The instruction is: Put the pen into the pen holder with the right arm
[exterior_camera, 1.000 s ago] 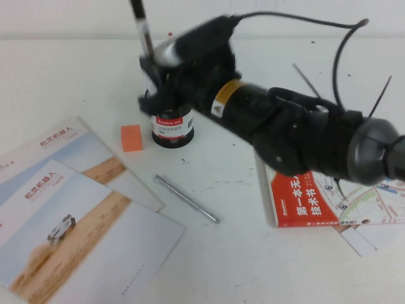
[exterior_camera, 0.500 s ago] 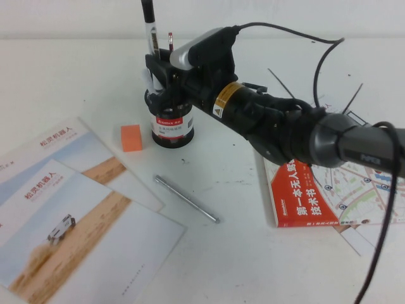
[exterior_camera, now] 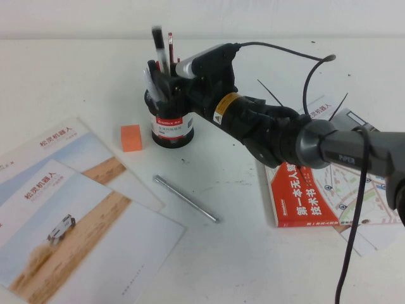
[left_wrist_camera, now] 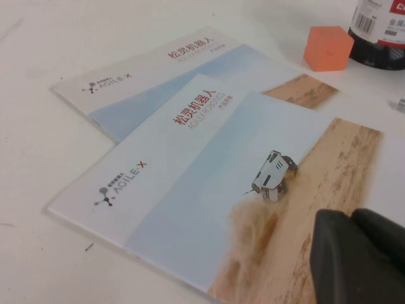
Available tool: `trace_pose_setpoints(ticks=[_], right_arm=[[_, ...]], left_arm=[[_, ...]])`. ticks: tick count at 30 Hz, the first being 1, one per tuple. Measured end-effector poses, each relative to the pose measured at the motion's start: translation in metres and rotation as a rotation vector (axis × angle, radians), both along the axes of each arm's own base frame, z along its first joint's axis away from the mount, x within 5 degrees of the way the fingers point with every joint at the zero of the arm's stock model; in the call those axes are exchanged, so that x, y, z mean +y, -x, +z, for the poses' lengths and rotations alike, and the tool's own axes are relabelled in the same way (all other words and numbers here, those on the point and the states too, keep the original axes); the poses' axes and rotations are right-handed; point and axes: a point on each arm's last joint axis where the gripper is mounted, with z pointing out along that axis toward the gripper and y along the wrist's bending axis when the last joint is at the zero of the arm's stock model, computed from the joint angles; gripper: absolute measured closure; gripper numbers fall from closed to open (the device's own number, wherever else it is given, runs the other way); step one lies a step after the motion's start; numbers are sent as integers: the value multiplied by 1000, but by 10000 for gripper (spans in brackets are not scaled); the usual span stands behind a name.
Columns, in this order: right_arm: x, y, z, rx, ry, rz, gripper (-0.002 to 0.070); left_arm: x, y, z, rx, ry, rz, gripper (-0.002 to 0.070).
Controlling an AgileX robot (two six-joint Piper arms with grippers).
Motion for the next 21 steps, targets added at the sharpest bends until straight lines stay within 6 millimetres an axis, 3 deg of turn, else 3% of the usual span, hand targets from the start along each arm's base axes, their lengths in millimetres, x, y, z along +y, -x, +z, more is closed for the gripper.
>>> trace_pose_setpoints(ticks=[3, 6, 8, 11, 13, 17, 21], right_arm=[[-2, -1, 0, 14, -14, -7, 239], [-4, -2, 3, 17, -10, -8, 213], [-4, 0, 12, -1, -4, 5, 270], [-9, 15, 43, -61, -42, 45, 528], [-16, 30, 62, -115, -88, 77, 622], [-40, 74, 104, -279, -183, 120, 680], [-69, 111, 115, -357, -157, 66, 692]], left_arm=[[0, 0, 0, 0, 0, 0, 676], [0, 0, 0, 0, 0, 0, 676], [0, 0, 0, 0, 0, 0, 676], [0, 0, 0, 0, 0, 0, 676], [0, 0, 0, 0, 0, 0, 676], [0, 0, 0, 0, 0, 0, 676], [0, 0, 0, 0, 0, 0, 676]])
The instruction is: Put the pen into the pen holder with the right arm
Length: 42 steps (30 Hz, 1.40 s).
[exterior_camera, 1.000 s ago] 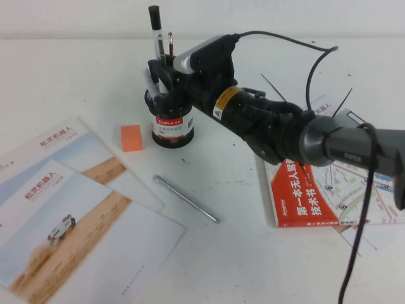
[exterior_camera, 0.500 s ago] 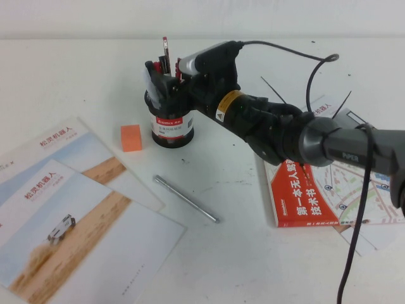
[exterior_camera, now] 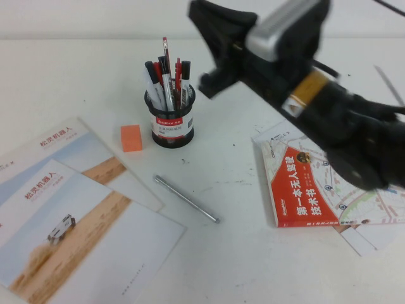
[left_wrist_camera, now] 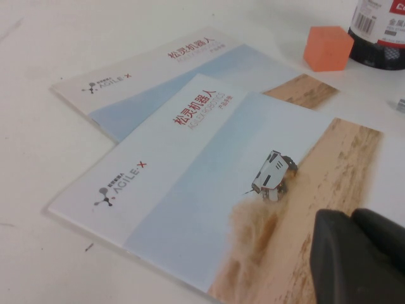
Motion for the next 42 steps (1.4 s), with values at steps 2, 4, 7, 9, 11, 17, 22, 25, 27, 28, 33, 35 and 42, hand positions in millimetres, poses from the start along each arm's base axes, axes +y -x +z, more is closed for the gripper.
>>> trace_pose_setpoints(ticks=[2, 4, 7, 9, 11, 17, 22, 25, 27, 28, 33, 35, 42], right_arm=[[-15, 17, 2, -7, 18, -48, 694], [-28, 33, 6, -29, 34, -82, 694], [-44, 55, 12, -60, 49, -107, 694], [-52, 67, 18, -76, 49, -116, 695], [-61, 79, 26, -87, 48, -127, 695], [-86, 112, 45, -75, 74, -167, 695], [-103, 133, 59, -58, 125, -205, 695], [-112, 143, 62, -30, 172, -233, 695], [-117, 147, 60, 9, 208, -252, 695], [-118, 148, 59, 29, 225, -259, 695], [-122, 150, 56, 60, 253, -273, 695], [-123, 152, 58, 53, 249, -273, 694], [-132, 166, 47, 51, 250, -275, 695]], left_arm=[[0, 0, 0, 0, 0, 0, 676], [0, 0, 0, 0, 0, 0, 676], [0, 0, 0, 0, 0, 0, 676], [0, 0, 0, 0, 0, 0, 676], [0, 0, 0, 0, 0, 0, 676], [0, 0, 0, 0, 0, 0, 676], [0, 0, 0, 0, 0, 0, 676], [0, 0, 0, 0, 0, 0, 676], [0, 0, 0, 0, 0, 0, 676], [0, 0, 0, 0, 0, 0, 676], [0, 0, 0, 0, 0, 0, 676], [0, 0, 0, 0, 0, 0, 676], [0, 0, 0, 0, 0, 0, 676]])
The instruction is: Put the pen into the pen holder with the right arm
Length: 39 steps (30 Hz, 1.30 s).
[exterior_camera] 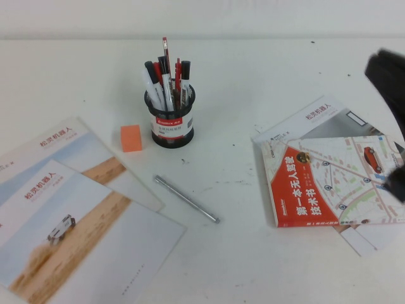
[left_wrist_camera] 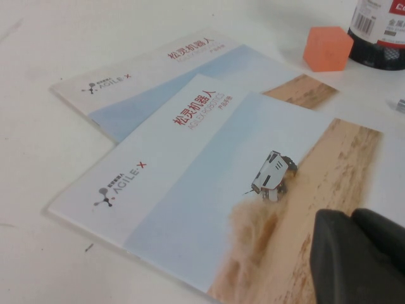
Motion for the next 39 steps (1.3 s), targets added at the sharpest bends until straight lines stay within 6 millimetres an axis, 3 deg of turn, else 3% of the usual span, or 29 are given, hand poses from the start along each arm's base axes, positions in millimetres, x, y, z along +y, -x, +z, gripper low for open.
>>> trace_pose_setpoints(ticks=[5, 12, 18, 28, 39], right_arm=[[-26, 22, -33, 96, -18, -73, 695], [-72, 53, -100, 145, -94, -322, 695], [-92, 77, -152, 130, -211, -499, 695], [-98, 84, -168, 215, -199, -586, 695], [-98, 88, -197, 507, -99, -620, 695]], left_arm=[[0, 0, 0, 0, 0, 0, 676], [0, 0, 0, 0, 0, 0, 676], [0, 0, 0, 0, 0, 0, 676], [0, 0, 0, 0, 0, 0, 676], [0, 0, 0, 0, 0, 0, 676]])
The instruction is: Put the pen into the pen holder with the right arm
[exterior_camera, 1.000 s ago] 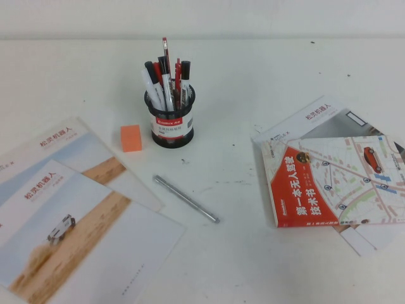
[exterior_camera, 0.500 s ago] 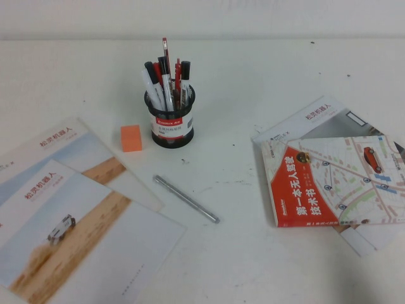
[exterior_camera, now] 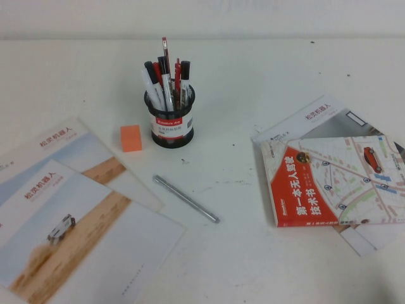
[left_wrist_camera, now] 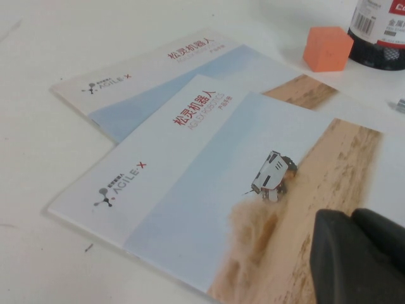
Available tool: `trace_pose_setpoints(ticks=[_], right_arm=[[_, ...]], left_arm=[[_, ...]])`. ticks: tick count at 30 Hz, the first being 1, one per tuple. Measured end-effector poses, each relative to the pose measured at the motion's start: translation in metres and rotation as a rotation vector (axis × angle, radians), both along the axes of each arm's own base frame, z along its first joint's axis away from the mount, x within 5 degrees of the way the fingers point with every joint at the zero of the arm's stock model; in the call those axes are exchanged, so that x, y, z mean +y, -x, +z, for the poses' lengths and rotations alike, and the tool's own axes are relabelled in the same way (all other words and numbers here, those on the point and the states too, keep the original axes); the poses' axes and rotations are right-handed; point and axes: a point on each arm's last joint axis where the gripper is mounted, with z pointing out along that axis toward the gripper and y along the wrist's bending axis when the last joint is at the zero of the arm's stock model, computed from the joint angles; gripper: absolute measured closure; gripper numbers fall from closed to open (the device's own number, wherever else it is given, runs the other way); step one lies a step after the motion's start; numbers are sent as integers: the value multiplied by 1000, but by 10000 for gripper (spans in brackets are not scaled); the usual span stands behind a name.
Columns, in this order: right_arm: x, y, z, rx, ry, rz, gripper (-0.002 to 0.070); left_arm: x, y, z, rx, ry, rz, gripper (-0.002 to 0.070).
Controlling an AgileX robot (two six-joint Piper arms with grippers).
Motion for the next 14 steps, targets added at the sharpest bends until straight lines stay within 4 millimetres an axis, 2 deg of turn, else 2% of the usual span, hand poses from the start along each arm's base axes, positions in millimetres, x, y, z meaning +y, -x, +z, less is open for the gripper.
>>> trace_pose_setpoints(ticks=[14], right_arm=[[0, 0, -1, 9, 13, 2, 695]], left_arm=[[0, 0, 0, 0, 0, 0, 676]])
